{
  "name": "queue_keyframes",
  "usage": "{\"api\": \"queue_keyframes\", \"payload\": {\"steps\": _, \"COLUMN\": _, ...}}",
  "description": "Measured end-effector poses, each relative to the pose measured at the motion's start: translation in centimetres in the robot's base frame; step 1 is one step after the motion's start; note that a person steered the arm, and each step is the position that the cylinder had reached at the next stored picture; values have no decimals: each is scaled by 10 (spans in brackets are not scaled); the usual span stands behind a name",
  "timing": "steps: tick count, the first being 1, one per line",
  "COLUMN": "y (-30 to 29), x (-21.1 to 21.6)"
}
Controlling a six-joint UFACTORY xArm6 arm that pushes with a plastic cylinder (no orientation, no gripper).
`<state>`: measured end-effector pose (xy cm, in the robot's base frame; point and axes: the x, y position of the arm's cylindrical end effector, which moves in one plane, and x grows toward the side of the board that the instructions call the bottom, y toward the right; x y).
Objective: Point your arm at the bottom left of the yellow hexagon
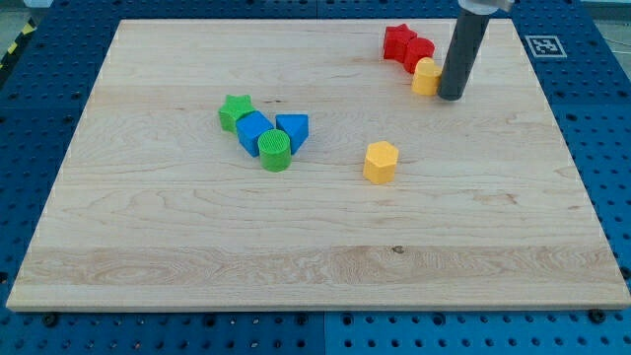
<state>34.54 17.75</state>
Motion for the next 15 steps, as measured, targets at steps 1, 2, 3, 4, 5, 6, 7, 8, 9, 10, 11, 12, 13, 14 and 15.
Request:
{"api": "queue_keyframes", "payload": {"steps": 1, "y": 14, "x": -12}}
{"api": "queue_keyframes", "payload": {"steps": 2, "y": 26, "x": -21}}
{"api": "queue_keyframes", "payload": {"steps": 3, "y": 38, "x": -12}}
{"api": "queue_keyframes", "payload": {"steps": 4, "y": 57, "x": 32}}
{"api": "queue_keyframes", "payload": {"steps": 5, "y": 56, "x": 70}}
{"api": "queue_keyframes", "payload": {"steps": 6, "y": 27, "x": 92}}
{"api": "queue_keyframes", "payload": {"steps": 7, "y": -21, "x": 98}}
{"api": "queue_keyframes", "payload": {"steps": 8, "y": -64, "x": 109}}
{"api": "queue_keyframes", "payload": {"steps": 9, "y": -74, "x": 147}}
{"api": "queue_keyframes", "payload": {"steps": 10, "y": -74, "x": 191}}
{"api": "queue_keyframes", "payload": {"steps": 11, "y": -79, "x": 212}}
{"api": "queue_keyframes", "payload": {"steps": 12, "y": -119, "x": 212}}
{"api": "queue_keyframes", "payload": {"steps": 13, "y": -140, "x": 211}}
{"api": "queue_keyframes", "payload": {"steps": 14, "y": -141, "x": 208}}
{"api": "queue_keyframes", "payload": {"steps": 15, "y": -141, "x": 207}}
